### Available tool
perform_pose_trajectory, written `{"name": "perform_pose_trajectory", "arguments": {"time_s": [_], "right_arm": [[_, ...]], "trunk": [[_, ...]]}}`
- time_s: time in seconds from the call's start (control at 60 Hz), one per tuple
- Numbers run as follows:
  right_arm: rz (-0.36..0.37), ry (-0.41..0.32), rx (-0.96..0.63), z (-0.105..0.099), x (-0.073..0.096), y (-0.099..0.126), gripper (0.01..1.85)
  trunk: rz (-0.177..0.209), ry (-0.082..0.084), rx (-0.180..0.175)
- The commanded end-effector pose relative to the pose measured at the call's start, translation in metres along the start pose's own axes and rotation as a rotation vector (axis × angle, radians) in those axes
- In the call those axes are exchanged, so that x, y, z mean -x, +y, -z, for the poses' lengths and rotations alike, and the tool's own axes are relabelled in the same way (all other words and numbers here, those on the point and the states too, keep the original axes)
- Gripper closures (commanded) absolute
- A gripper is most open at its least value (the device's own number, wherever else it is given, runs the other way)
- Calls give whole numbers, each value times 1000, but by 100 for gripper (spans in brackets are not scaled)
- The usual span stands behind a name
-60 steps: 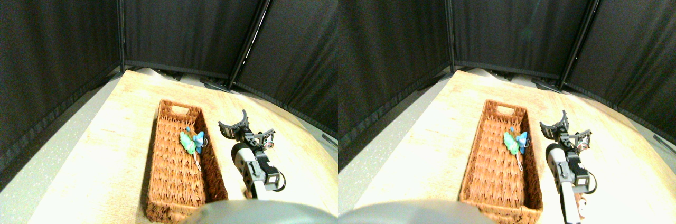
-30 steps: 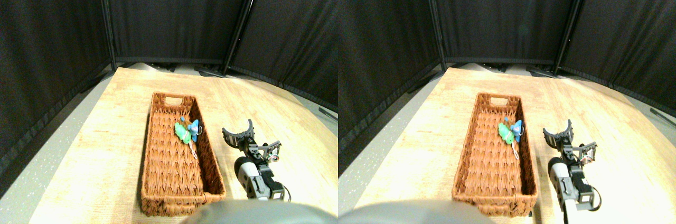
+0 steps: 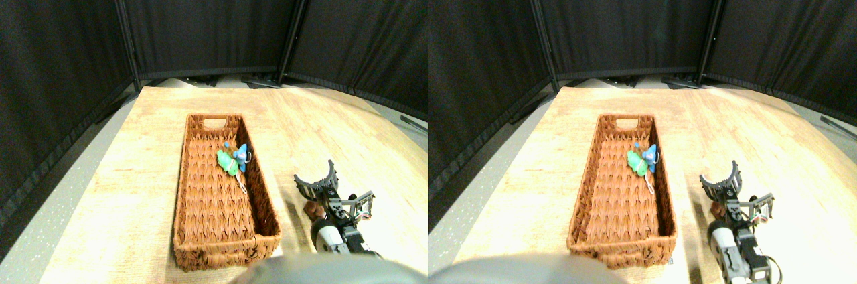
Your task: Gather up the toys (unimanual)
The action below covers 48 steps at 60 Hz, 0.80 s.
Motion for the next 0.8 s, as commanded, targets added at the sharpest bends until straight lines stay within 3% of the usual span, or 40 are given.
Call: {"name": "perform_pose_trajectory", "arguments": {"time_s": [0.017, 0.183, 0.567, 0.8], "right_arm": [[-72, -20, 39, -18, 31, -23, 113], [-21, 153, -95, -21, 39, -15, 99], [-6, 215, -122, -25, 53, 3, 93], [36, 315, -216, -17, 58, -10, 89]], "trunk": [[34, 12, 24], [44, 18, 43], [42, 23, 66], [34, 29, 73]]}}
